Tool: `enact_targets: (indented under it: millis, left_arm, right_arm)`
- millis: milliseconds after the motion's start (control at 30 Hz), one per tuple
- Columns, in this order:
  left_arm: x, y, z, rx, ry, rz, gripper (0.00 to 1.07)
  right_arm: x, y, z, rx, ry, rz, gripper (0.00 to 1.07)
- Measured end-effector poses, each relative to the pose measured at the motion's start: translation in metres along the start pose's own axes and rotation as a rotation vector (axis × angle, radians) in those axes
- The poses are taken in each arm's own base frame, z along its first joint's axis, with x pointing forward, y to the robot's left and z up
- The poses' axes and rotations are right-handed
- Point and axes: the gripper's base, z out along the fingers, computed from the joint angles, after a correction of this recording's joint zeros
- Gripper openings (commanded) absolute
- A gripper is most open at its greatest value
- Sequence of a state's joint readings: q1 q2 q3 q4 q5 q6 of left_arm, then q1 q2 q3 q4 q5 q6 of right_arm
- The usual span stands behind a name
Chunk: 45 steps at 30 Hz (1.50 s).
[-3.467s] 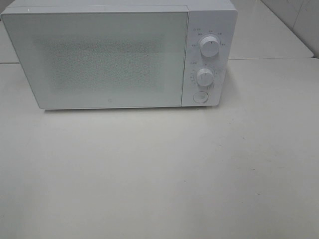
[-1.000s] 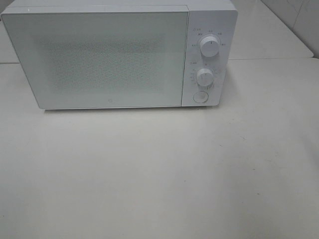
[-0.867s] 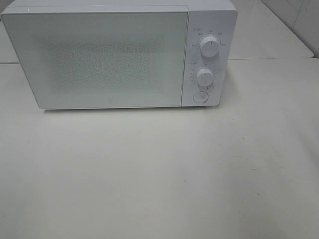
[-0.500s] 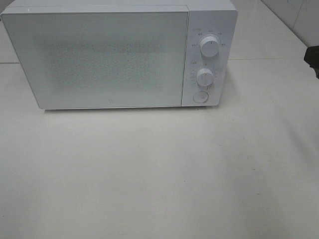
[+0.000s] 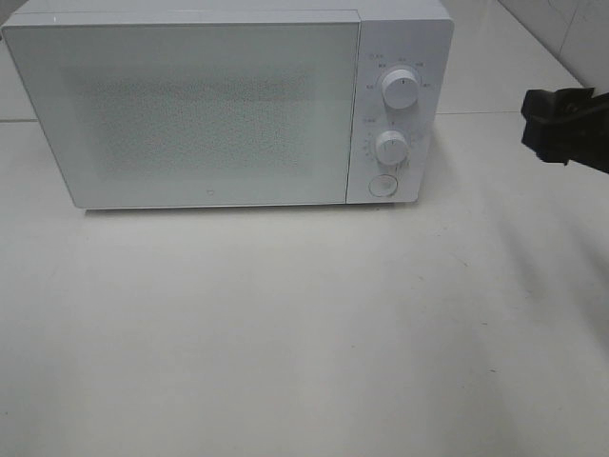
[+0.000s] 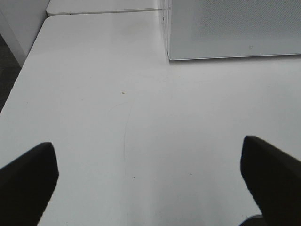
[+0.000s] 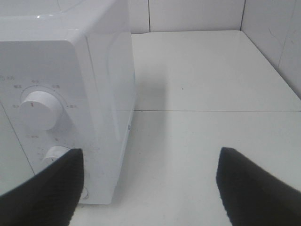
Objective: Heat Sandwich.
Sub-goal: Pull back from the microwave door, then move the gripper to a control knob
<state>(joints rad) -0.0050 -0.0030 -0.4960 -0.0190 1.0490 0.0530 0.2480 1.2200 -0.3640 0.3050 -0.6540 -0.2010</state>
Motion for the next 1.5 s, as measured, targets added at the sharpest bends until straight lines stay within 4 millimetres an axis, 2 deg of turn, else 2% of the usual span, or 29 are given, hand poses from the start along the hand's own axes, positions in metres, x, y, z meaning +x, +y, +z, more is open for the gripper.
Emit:
enact_targets:
  millis: [367,533,800,1100,1500]
  left_arm:
    - [0.0,0.0,0.0,0.0,0.0,0.0,0.98]
    - [0.0,0.0,0.0,0.0,0.0,0.0,0.98]
    - [0.0,0.0,0.0,0.0,0.0,0.0,0.98]
    - [0.0,0.0,0.0,0.0,0.0,0.0,0.98]
    - [0.0,0.0,0.0,0.0,0.0,0.0,0.98]
  right_arm:
    - [0.014,0.032,0.009,-0.011,-0.044,0.001,0.75]
    - [0.027,0.052,0.012,-0.01,-0.05,0.007,0.75]
    - [0.043,0.074,0.01,0.012,-0.049,0.014,0.75]
    - [0.061,0.089,0.007,0.029,-0.039,-0.017,0.75]
    - [0.066,0.092,0.009,0.034,-0.025,-0.027,0.75]
